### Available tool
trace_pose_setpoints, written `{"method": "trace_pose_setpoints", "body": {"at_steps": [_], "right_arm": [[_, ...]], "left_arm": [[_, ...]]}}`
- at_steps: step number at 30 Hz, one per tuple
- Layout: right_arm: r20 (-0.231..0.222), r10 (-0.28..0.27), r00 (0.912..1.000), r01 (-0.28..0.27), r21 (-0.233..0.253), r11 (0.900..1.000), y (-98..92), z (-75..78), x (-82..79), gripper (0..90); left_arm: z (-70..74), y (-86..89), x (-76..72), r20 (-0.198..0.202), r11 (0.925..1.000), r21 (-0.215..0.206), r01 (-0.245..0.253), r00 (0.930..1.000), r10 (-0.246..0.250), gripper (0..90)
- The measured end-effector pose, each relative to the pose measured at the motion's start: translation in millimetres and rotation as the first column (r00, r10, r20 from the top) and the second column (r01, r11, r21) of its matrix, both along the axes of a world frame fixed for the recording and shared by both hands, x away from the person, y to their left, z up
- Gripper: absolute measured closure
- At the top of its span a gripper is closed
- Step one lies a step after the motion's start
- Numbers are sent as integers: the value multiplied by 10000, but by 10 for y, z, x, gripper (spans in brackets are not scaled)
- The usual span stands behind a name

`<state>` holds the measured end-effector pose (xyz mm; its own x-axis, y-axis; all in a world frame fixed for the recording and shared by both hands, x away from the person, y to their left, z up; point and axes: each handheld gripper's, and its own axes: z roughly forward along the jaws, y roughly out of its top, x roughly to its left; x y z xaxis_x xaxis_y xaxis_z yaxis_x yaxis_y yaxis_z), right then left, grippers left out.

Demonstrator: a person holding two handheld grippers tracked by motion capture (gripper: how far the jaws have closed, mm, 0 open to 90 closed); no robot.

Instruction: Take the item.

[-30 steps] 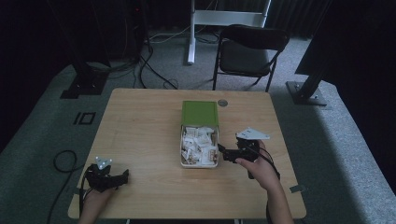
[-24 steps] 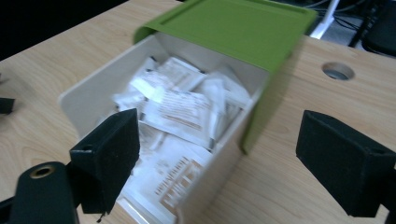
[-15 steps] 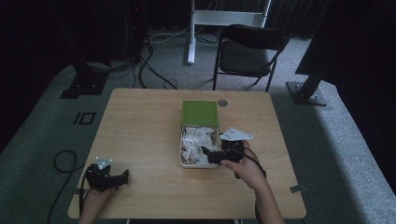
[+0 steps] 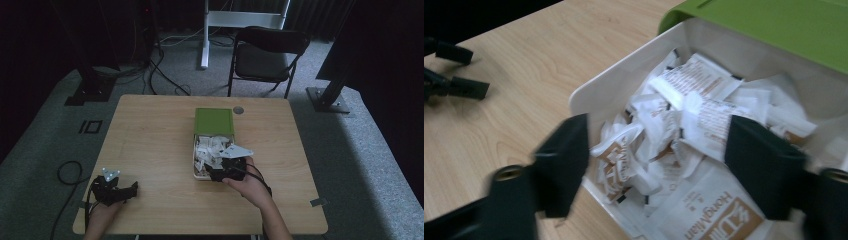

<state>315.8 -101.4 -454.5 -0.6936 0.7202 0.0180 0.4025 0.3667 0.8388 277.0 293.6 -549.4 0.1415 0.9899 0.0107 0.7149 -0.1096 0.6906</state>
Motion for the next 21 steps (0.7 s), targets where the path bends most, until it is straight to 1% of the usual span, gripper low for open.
{"method": "trace_pose_setpoints", "body": {"at_steps": [1, 2, 3, 4, 5, 6, 7, 9, 11, 13, 17, 21], "right_arm": [[-49, 109, 9999, -109, 8, 9999, 11, -11, -1, 372], [-111, 94, 9999, -94, -10, 10000, 21, -21, -6, 381], [-115, 40, 9999, -41, -52, 10000, 31, -32, -8, 420], [-42, 15, 10000, -16, -237, 9997, 39, -43, -12, 452], [-14, -37, 10000, 37, -361, 9993, 49, -54, -18, 454], [-71, -92, 9999, 89, -377, 9993, 55, -68, -20, 472], [-109, -156, 9998, 151, -446, 9989, 60, -84, -20, 509], [-203, -192, 9996, 179, -623, 9979, 68, -119, -17, 514], [-379, -190, 9991, 168, -575, 9982, 76, -148, -6, 522], [-344, -255, 9991, 229, -745, 9970, 88, -165, 8, 529], [-477, -365, 9982, 323, -862, 9958, 115, -176, 49, 529], [-576, -472, 9972, 427, -767, 9961, 129, -176, 106, 521]], "left_arm": [[0, 0, 0, 0, 10000, 3, 1, 10000, -1, 7], [0, 0, 0, -2, 10000, 3, 0, 10000, 0, 6], [0, 0, 0, -2, 10000, 4, 4, 10000, -4, 7], [0, 0, 0, -3, 10000, 7, 2, 10000, -2, 7], [0, 1, 0, -5, 10000, 8, 6, 10000, -6, 7], [0, 1, 0, -4, 10000, 7, 7, 10000, -7, 6], [0, 1, 0, -2, 10000, 6, 6, 10000, -6, 6], [0, 1, 0, -5, 10000, 7, 2, 10000, -2, 6], [0, 0, 0, -3, 10000, 6, 5, 10000, -5, 6], [0, 1, 0, -3, 10000, 7, 6, 10000, -6, 6], [0, 0, 0, -5, 10000, 5, 5, 10000, -5, 6], [0, 0, 0, -3, 10000, 3, 4, 10000, -4, 6]]}}
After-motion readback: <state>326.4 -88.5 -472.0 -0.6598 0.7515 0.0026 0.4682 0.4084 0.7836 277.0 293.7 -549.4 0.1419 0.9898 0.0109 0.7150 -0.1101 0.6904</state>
